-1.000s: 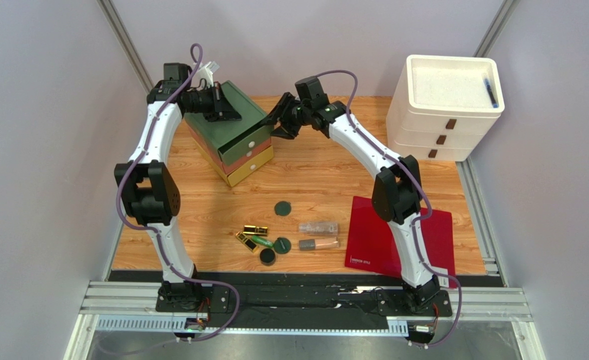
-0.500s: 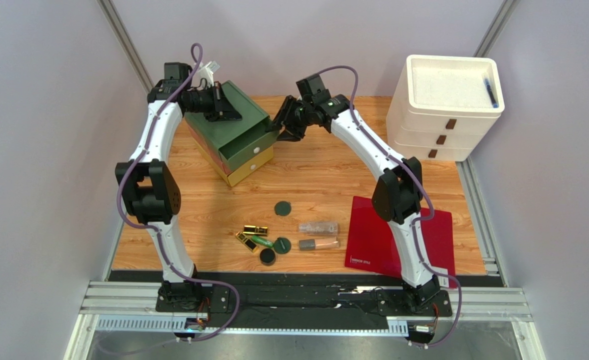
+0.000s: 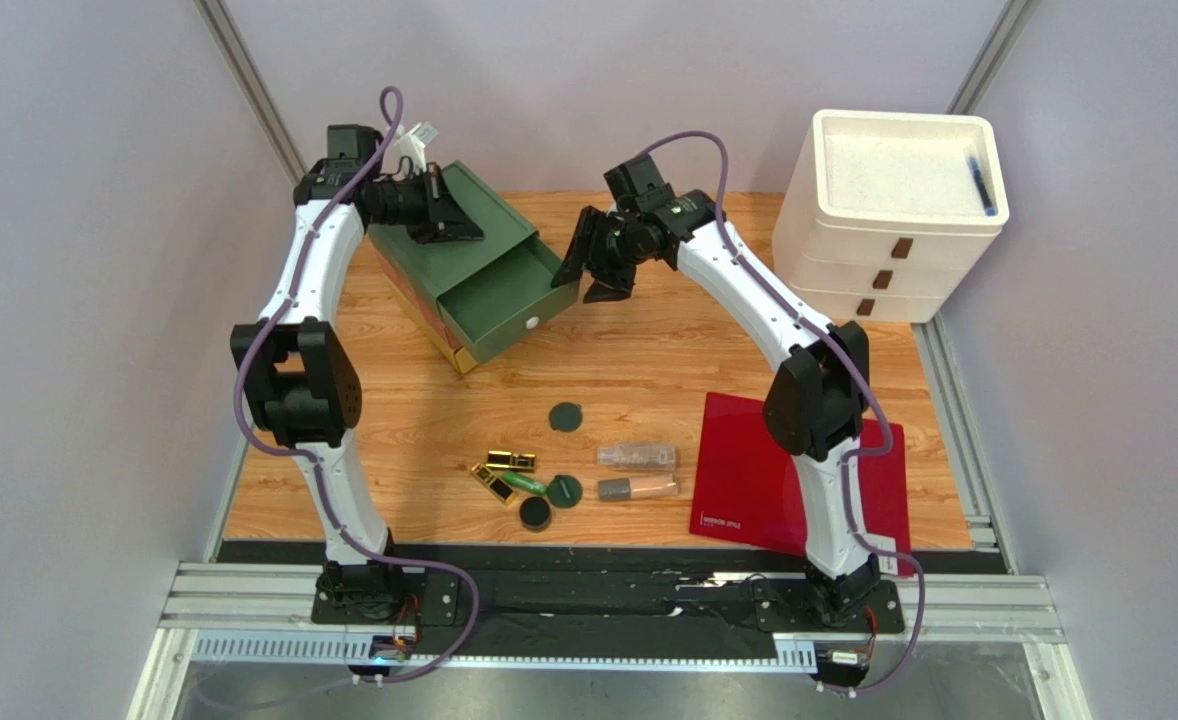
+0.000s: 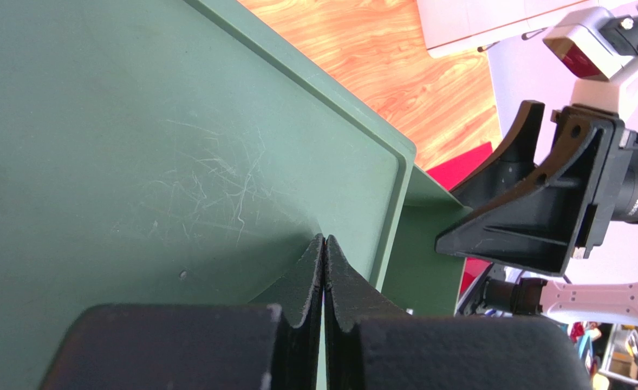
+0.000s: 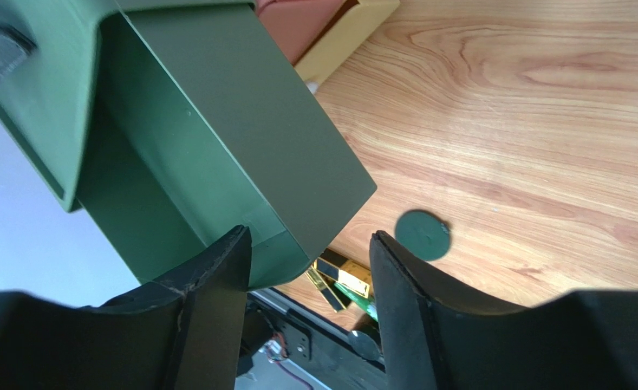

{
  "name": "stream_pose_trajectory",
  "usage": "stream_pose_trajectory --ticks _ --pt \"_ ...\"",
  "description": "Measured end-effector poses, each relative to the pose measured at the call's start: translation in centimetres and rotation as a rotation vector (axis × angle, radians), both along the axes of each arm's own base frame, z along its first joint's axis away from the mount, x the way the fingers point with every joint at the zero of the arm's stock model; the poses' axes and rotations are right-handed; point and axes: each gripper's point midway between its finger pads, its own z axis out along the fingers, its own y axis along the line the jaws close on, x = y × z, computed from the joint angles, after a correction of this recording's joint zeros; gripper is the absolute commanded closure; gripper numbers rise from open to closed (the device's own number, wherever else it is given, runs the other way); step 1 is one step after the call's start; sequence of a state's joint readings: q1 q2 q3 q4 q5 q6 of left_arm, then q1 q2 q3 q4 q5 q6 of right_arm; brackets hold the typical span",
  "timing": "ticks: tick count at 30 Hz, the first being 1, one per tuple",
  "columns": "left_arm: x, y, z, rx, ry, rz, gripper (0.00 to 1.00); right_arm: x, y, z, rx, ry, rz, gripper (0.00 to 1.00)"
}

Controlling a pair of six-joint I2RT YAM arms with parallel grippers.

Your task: Organize the makeup

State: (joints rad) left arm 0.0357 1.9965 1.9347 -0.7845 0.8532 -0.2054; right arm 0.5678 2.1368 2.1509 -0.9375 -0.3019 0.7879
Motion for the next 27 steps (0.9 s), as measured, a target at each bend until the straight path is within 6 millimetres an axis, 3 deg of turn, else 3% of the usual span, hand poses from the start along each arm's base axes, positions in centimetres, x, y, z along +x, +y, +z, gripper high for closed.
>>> stream_pose_trajectory --ticks 5,7,12,18,20,23,27 --pt "0.0 0.0 0.0 -0.003 0.003 0.002 1.00 -0.6 -0.7 0.2 -0.013 -0.040 0.030 0.34" --pt "0.0 0.1 0.0 -0.003 0.004 0.002 1.00 -0.5 -0.7 0.7 0.001 -0.061 0.040 0.27" --pt "0.0 0.1 0.0 -0.003 0.007 0.004 1.00 0.0 -0.5 3.6 0.065 -0.160 0.071 0.20" --pt "0.0 0.2 0.0 -0.004 0.008 0.004 1.00 -1.6 -2.1 8.8 0.104 -0.331 0.137 0.20" --pt "0.0 0.2 0.0 -0.003 0.008 0.004 1.00 -2.7 -2.9 9.4 0.087 -0.371 0.175 0.18" --pt "0.0 0.2 0.0 -0.004 0.007 0.003 1.00 -4.8 -4.6 8.5 0.023 -0.416 0.249 0.16" --pt "0.0 0.1 0.0 -0.005 0.007 0.001 1.00 -8.5 -7.8 3.5 -0.132 -0.372 0.338 0.17"
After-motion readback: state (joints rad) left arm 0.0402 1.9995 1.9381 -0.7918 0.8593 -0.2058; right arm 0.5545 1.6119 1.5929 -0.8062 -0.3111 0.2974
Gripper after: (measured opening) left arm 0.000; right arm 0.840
